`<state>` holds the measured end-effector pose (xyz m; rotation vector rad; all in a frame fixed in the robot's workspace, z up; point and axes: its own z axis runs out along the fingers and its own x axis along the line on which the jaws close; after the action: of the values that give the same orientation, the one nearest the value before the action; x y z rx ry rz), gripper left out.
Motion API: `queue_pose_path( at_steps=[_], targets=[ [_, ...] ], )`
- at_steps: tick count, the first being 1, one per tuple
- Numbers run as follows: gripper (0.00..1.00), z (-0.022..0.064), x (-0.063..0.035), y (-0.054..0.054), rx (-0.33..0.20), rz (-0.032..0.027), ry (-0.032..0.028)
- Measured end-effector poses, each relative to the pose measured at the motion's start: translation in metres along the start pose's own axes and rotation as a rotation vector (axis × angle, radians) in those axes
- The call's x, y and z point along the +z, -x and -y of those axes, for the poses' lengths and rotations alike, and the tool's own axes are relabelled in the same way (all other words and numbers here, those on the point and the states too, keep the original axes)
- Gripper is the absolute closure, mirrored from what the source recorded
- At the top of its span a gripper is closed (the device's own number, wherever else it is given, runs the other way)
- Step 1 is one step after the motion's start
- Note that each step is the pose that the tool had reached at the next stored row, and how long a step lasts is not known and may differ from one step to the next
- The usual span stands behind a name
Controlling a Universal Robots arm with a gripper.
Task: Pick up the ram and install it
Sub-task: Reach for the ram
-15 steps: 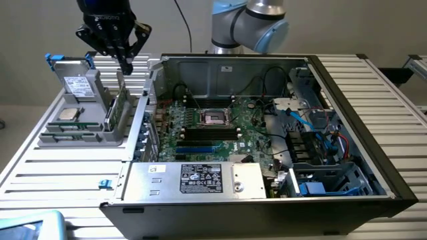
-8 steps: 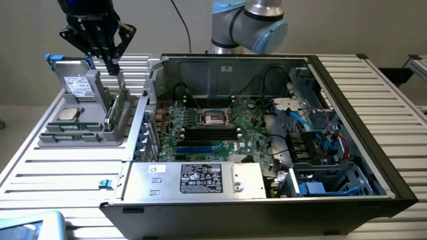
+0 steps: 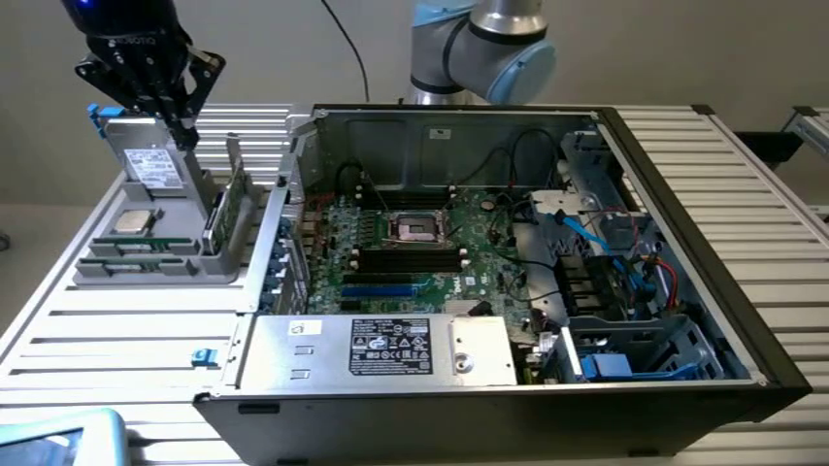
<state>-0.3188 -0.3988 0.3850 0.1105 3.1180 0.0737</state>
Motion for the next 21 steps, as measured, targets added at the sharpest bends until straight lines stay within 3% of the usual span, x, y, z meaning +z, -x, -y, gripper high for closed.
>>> queue_pose_path(
  at_steps=[21],
  targets=[
    [0.89,0.0075,0.0140,-0.095,0.000,0.0003,-0.0030]
  ],
)
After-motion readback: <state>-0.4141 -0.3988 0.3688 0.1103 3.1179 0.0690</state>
